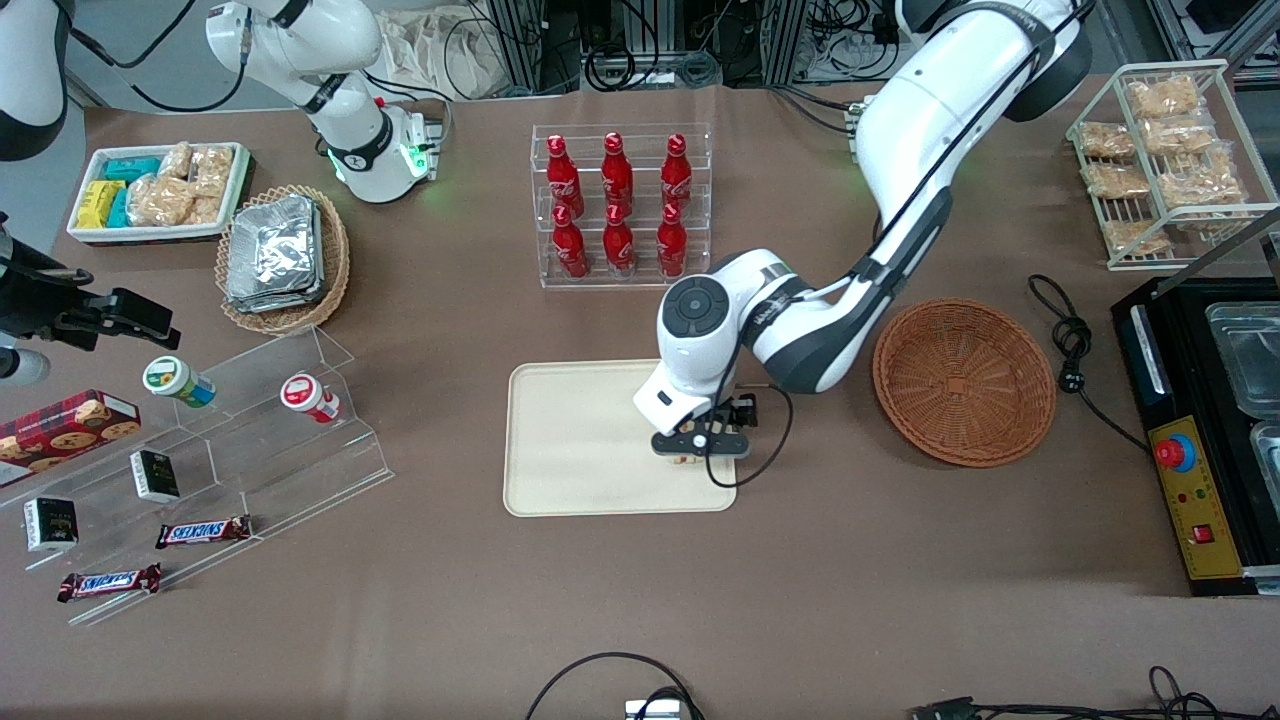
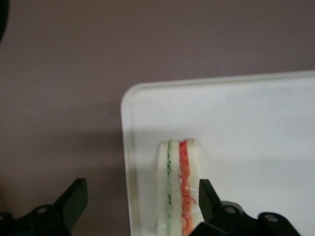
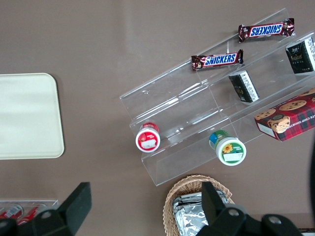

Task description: Place sandwich from basket to tray

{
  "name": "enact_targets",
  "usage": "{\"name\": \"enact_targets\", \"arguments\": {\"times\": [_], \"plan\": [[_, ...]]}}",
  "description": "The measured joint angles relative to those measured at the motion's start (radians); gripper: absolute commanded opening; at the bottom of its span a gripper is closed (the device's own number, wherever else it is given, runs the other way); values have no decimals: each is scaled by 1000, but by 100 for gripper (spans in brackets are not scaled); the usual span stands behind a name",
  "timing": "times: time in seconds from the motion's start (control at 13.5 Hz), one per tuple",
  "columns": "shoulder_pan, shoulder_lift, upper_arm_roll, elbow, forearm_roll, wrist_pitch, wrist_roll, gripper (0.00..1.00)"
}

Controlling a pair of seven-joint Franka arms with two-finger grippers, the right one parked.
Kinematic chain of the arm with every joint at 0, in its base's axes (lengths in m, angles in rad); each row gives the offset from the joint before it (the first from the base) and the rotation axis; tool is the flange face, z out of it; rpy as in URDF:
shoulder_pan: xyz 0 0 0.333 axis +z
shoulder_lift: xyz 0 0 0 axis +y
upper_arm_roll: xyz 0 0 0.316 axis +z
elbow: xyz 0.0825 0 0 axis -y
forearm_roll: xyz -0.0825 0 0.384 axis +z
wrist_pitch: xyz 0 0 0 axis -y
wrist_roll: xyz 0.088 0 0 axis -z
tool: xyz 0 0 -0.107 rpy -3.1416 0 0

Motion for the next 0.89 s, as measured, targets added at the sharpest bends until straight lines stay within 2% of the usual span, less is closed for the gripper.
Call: {"name": "enact_targets", "arguments": {"times": [0.3,0.59,0.74,0.89], "plan": [[87,-131,2,26,-28,-110,-26,100],[224,-264,6,29,-78,-217,-24,100],[281,-300,6,28,-96,-229,-17,100],[294,-314,5,28,-102,-270,-11,100]]}}
